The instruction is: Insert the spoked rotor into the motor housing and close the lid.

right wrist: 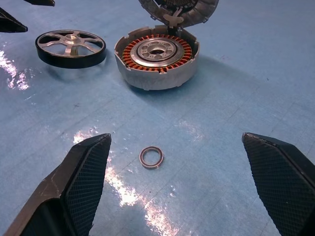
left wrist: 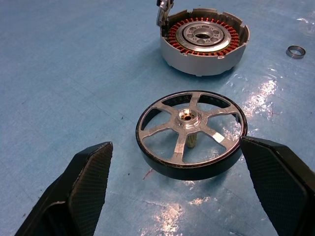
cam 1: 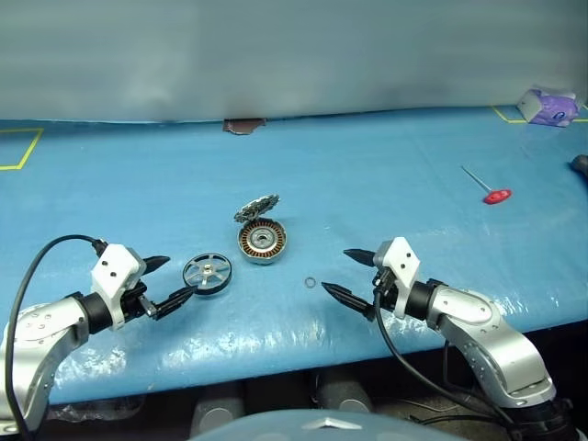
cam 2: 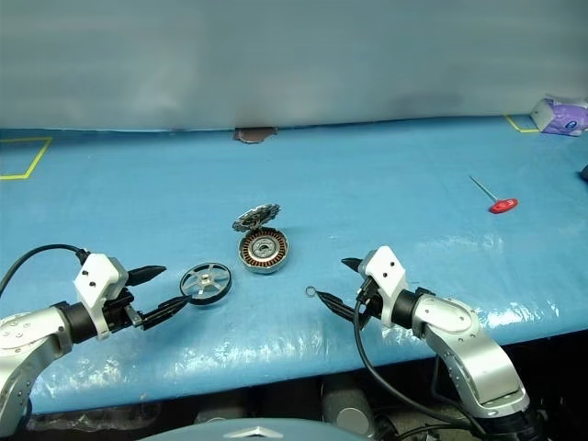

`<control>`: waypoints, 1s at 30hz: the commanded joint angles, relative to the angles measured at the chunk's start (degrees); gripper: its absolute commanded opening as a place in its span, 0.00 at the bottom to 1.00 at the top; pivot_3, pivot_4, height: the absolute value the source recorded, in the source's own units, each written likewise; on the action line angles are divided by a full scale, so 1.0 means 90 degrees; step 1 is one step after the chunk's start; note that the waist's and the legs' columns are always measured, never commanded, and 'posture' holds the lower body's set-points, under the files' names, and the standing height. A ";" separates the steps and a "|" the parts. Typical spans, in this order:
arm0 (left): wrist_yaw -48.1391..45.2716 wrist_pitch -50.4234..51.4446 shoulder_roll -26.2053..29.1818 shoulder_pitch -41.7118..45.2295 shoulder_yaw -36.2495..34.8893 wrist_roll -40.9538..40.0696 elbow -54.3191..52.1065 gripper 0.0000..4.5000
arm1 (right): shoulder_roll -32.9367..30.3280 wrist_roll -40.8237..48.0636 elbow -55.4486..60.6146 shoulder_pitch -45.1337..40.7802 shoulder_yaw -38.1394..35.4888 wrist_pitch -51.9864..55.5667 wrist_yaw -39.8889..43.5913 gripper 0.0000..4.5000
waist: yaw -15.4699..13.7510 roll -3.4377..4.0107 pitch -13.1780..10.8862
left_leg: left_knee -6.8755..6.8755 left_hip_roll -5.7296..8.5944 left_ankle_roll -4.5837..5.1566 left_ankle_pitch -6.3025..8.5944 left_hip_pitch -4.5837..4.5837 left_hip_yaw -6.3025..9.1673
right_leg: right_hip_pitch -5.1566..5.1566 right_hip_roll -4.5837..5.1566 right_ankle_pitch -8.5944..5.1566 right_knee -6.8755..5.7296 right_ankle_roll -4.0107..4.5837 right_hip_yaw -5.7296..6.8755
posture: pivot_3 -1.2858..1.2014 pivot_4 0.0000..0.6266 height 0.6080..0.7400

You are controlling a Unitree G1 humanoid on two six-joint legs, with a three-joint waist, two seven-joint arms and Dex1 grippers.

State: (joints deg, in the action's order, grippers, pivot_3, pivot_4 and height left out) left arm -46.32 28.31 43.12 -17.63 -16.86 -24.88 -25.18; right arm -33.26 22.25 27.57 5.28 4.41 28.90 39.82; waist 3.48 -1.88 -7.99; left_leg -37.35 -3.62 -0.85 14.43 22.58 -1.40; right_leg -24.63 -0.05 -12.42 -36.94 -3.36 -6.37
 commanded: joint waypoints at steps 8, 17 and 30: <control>-0.0001 -0.0088 -0.0056 -0.0046 -0.0056 -0.0033 -0.0128 0.99 | -0.0032 -0.0093 0.0015 -0.0166 0.0061 -0.0106 0.0112 1.00 | 0.0000 0.0000 0.0000 | -0.0001 0.0000 0.0000 0.0000 0.0000 0.0000 | 0.0000 0.0000 0.0000 0.0000 0.0000 0.0000 | 0.52 0.24 1.00; 0.0022 -0.0082 -0.0076 0.0032 -0.0011 -0.0032 -0.0085 0.99 | -0.0984 -0.0991 -0.0079 -0.1835 0.1413 0.0246 0.1225 1.00 | 0.0062 0.0010 -0.0011 | -0.0016 -0.0001 0.0000 0.0000 -0.0002 -0.0005 | 0.0000 0.0000 0.0003 -0.0007 -0.0003 -0.0002 | 0.52 0.24 1.00; 0.0141 -0.0154 -0.0299 -0.0248 0.0004 -0.0038 -0.0265 0.99 | 0.0323 -0.3264 -0.3162 -0.6137 0.4179 -0.1231 0.3226 1.00 | 0.0032 0.0011 -0.0020 | -0.0017 -0.0003 0.0003 0.0002 0.0014 -0.0007 | -0.0012 0.0001 0.0019 -0.0011 0.0038 0.0005 | 0.52 0.24 1.00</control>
State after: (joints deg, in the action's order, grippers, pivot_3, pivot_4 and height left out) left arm -45.45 28.01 40.64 -19.24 -15.37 -24.92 -25.32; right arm -31.26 -5.91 1.41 -47.88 41.91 20.33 68.00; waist 3.76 -1.79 -8.18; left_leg -37.49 -3.65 -0.82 14.46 22.73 -1.47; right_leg -24.75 -0.02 -12.25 -37.04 -3.01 -6.32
